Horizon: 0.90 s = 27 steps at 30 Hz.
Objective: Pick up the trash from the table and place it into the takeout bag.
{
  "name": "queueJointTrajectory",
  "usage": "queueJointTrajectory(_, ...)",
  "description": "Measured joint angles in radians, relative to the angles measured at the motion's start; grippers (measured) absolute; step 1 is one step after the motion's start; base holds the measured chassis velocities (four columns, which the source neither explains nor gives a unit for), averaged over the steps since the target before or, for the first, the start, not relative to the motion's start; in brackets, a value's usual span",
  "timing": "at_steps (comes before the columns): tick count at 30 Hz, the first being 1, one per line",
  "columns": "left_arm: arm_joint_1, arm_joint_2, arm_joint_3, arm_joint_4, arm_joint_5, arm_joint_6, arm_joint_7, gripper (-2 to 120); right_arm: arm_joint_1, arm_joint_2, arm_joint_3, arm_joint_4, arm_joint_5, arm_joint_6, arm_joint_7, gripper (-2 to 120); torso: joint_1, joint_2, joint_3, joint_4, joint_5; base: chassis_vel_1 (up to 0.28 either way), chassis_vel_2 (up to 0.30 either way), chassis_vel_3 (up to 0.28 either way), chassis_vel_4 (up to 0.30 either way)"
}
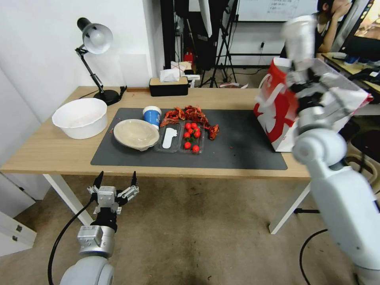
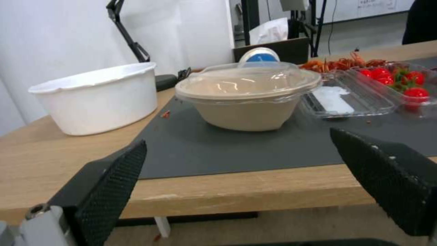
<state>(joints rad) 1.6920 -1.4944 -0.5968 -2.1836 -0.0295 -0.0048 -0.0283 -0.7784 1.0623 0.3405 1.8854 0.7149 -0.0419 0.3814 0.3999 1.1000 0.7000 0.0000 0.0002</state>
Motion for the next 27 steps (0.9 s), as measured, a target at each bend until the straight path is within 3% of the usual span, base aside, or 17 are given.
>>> queueJointTrajectory(6,0.002,-0.001,0.006,-0.001,0.005,-0.002,0.001,100,0.033,-0.054,0.118,-0.004,0.053,-0.119,0.139,52,0.000,0.000,0.000,-0.0002,-0.0001,0.000,0.000,0.000,0.000)
queueJointTrajectory(10,0.003,-0.004,0.016,0.001,0.013,-0.003,0.002,100,0.033,-0.056,0.132,0.004,0.078,-0.195,0.224,65,0.000,0.000,0.000,0.0000,-0.0001,0.000,0.000,0.000,0.000)
queueJointTrajectory(16,0.011,-0.001,0.010,-0.005,0.013,-0.007,0.002,100,0.038,-0.048,0.130,0.015,0.086,-0.199,0.232,89,0.000,0.000,0.000,0.0000,-0.0002,0.000,0.000,0.000,0.000)
queueJointTrajectory(20,0.011,-0.002,0.012,-0.006,0.013,-0.007,0.002,100,0.037,-0.055,0.136,0.038,0.137,-0.126,0.161,99,0.000,0.000,0.000,0.0000,-0.0002,0.000,0.000,0.000,0.000)
queueJointTrajectory(27,0.009,-0.001,0.012,-0.007,0.013,-0.009,0.002,100,-0.039,-0.074,0.135,0.149,0.229,0.007,-0.059,100,0.000,0.000,0.000,0.0000,-0.0005,0.000,0.000,0.000,0.000)
